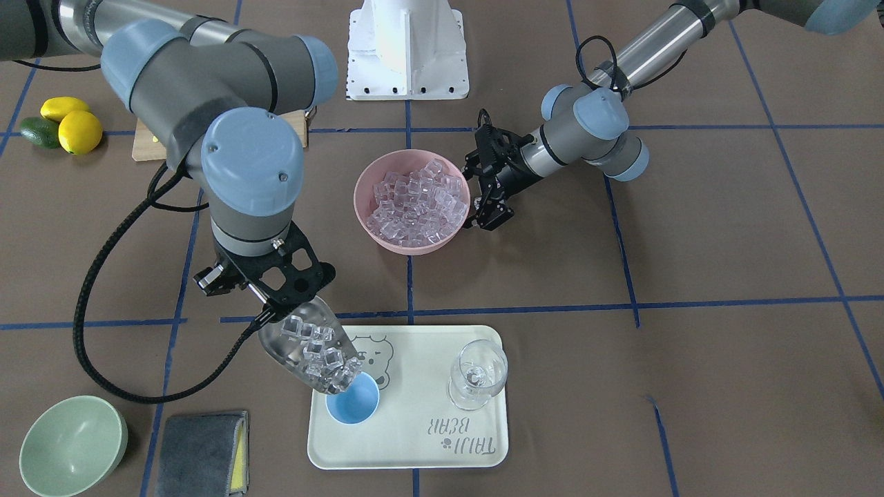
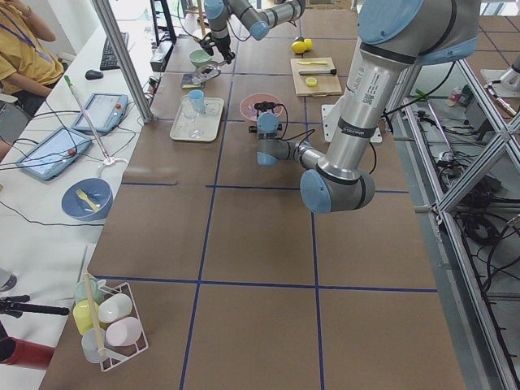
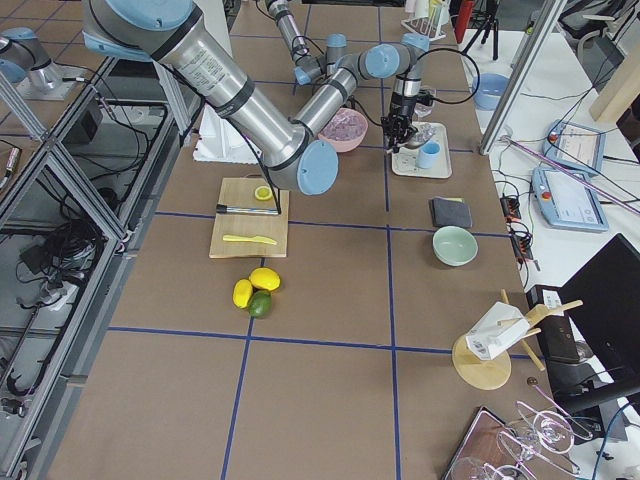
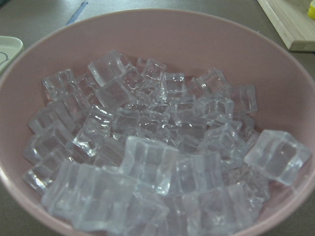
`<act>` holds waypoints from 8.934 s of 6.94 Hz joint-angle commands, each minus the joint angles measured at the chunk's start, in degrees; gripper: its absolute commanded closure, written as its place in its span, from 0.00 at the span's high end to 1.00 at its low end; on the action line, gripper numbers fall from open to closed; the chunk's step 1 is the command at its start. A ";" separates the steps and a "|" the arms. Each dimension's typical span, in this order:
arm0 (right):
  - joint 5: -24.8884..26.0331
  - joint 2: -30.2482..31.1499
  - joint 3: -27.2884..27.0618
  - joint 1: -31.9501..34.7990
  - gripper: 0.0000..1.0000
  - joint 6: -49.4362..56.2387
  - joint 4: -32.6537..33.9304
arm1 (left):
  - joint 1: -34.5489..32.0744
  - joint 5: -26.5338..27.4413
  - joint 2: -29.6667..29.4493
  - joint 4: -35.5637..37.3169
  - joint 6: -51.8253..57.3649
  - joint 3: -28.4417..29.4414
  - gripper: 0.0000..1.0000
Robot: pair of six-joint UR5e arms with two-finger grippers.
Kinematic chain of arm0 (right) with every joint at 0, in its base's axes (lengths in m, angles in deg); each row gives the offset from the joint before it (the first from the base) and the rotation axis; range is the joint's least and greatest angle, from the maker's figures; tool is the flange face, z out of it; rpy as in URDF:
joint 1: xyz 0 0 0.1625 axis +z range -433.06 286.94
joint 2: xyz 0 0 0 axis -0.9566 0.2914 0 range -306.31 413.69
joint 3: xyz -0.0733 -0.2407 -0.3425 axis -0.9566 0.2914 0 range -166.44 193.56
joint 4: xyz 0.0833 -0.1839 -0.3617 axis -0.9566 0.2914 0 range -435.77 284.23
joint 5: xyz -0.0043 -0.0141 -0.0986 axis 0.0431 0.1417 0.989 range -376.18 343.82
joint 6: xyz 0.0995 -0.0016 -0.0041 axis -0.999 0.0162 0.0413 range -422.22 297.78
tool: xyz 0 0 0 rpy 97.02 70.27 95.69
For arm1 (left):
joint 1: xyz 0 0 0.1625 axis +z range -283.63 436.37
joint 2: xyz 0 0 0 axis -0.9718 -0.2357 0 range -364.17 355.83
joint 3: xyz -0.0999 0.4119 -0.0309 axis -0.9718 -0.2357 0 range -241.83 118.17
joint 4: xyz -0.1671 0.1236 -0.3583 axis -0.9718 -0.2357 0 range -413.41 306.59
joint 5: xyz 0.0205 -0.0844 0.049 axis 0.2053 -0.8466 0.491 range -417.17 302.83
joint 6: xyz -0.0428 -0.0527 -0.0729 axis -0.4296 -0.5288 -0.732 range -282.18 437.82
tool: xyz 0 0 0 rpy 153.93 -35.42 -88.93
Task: Put ice in cup with scoop
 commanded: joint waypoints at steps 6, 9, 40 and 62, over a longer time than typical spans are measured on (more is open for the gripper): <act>4.10 -8.42 9.57 0.87 0.00 13.14 15.05 | 0.00 0.00 -0.03 -0.10 0.09 -0.18 1.00; 4.38 -9.75 10.10 1.04 0.00 16.40 17.54 | -0.09 0.00 0.05 -0.80 0.09 -0.18 1.00; -13.82 54.41 -31.56 -10.91 0.00 -61.11 -34.49 | -0.18 0.00 1.90 -3.09 0.18 -0.18 1.00; -24.71 66.11 -23.47 39.01 1.00 5.34 -33.61 | -15.34 -1.74 6.56 19.86 -4.22 -8.60 1.00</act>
